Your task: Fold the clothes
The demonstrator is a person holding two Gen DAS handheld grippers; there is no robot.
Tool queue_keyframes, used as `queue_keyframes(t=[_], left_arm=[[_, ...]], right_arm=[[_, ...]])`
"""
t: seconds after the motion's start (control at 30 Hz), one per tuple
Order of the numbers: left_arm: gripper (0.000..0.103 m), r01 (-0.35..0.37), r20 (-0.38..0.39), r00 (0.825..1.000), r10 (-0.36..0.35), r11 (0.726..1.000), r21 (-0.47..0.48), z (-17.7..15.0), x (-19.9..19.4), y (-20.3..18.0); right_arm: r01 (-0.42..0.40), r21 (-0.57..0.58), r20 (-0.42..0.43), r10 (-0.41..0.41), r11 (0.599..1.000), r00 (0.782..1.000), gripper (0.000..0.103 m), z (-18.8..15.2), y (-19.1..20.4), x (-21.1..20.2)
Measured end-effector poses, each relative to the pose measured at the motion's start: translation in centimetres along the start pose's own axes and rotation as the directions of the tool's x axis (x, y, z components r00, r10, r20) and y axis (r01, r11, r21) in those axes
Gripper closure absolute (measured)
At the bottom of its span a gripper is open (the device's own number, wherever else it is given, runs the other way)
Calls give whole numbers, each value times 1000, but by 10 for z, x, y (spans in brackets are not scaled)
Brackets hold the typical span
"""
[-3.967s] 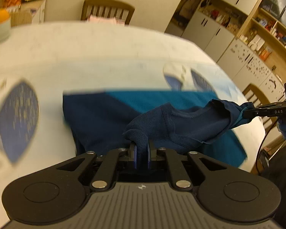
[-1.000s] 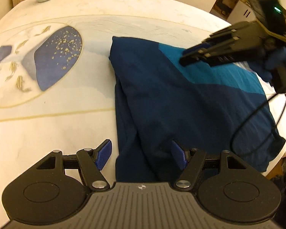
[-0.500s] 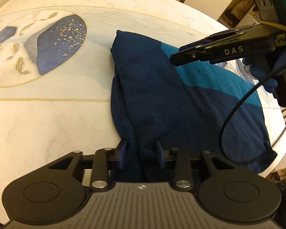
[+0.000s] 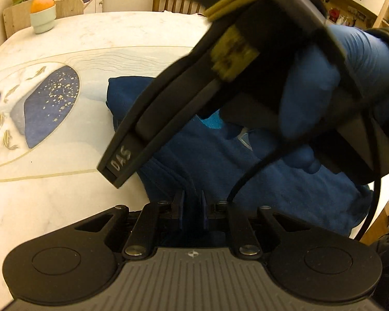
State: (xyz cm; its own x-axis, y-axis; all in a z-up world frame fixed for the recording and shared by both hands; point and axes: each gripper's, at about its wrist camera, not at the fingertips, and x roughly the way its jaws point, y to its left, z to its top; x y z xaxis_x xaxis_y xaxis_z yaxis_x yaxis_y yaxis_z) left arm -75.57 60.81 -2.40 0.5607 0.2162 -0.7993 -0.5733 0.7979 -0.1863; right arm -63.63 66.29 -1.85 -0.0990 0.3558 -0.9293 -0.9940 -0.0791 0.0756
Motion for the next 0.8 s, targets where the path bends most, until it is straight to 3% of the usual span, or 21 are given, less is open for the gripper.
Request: queue_keyframes(t=[0.1, 0.17, 0.2, 0.3, 0.33, 0.53, 0.57, 0.63, 0.73, 0.8], left_arm=[[91, -49, 1, 999, 49, 998, 25, -1, -1, -2], [84, -129, -3, 992, 129, 990, 65, -2, -1, -7], [75, -173, -5, 985, 174, 981, 87, -2, -1, -11], [34, -207, 2, 978, 208, 972, 113, -3, 1, -19], [33, -202, -1, 979, 204, 973, 114, -4, 2, -21], [34, -140, -61, 987, 146, 986, 91, -6, 13, -40], [38, -134, -60, 988, 140, 987, 83, -6, 13, -44], [76, -124, -52, 990, 128, 989, 76, -4, 11, -54], [87, -106, -12, 994, 107, 990, 88, 3, 2, -78], [88, -88, 12, 996, 88, 989, 117, 8, -3, -100]], right_arm=[[28, -7, 13, -28, 1000, 1000, 0, -4, -5, -2], [9, 24, 17, -9, 1000, 1000, 0, -5, -14, -4], [-2, 43, 19, 1, 999, 1000, 0, -6, -18, -6], [-32, 88, 35, 29, 996, 999, 0, -9, -26, -13], [-39, 93, 45, 35, 995, 998, 0, -11, -28, -16], [-79, 146, 126, 61, 986, 990, 0, -32, -49, -46], [-87, 157, 143, 65, 984, 988, 0, -38, -54, -52], [-104, 185, 178, 71, 977, 981, 0, -50, -67, -66], [-140, 245, 239, 80, 959, 968, 0, -76, -93, -90], [-166, 287, 276, 84, 943, 957, 0, -94, -112, -108]])
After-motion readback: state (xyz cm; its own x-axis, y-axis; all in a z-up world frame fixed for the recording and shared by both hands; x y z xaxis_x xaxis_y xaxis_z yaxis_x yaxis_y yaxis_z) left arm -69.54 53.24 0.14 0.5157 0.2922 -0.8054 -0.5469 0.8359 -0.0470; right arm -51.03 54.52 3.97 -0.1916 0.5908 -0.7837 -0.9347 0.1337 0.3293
